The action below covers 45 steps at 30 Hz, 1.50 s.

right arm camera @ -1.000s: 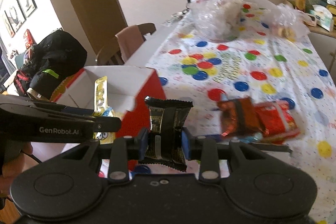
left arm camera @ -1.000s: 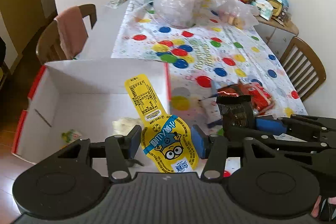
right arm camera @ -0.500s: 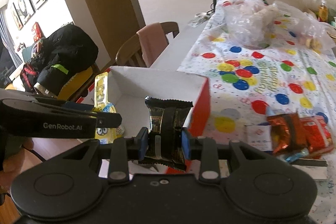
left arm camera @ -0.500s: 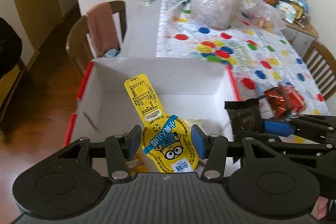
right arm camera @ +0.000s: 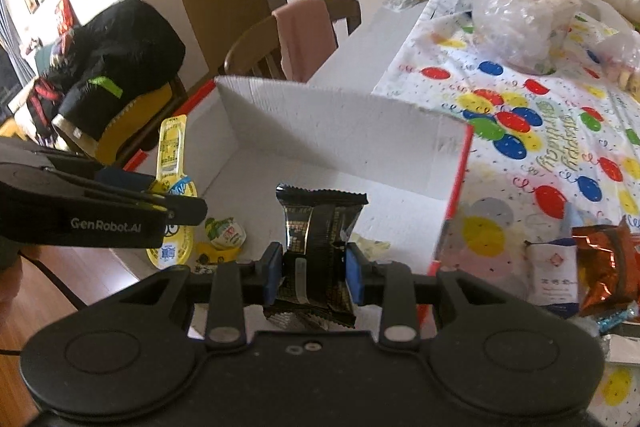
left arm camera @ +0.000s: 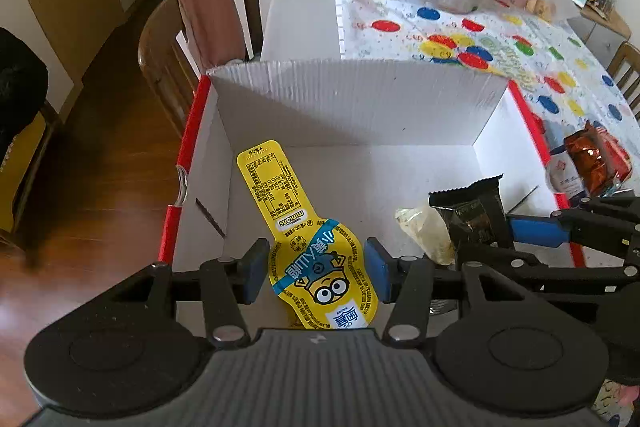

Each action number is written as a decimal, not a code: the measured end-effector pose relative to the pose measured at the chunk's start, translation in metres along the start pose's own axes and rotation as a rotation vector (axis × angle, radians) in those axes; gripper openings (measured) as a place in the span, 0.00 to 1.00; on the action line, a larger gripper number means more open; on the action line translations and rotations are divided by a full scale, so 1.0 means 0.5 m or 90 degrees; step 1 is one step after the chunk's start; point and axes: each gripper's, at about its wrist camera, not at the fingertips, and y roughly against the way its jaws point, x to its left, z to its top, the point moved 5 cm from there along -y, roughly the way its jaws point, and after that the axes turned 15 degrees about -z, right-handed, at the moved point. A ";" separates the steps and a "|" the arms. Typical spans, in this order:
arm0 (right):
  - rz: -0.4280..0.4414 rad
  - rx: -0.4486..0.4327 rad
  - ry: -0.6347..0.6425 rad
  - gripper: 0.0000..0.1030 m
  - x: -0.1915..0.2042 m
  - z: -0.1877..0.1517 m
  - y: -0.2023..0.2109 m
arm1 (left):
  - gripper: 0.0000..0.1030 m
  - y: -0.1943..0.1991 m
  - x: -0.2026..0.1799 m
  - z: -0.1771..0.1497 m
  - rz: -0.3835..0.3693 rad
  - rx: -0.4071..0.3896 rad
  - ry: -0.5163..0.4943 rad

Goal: Organize snacks
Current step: 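Carry the jelly stick and dark candy over the red box with both grippers, then open both grippers to drop the jelly stick and dark candy into the box, then move both grippers back over the remaining snacks on the table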

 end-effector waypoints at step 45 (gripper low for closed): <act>0.026 -0.027 -0.051 0.60 -0.035 -0.002 0.065 | 0.63 0.050 -0.098 -0.020 -0.062 -0.049 -0.005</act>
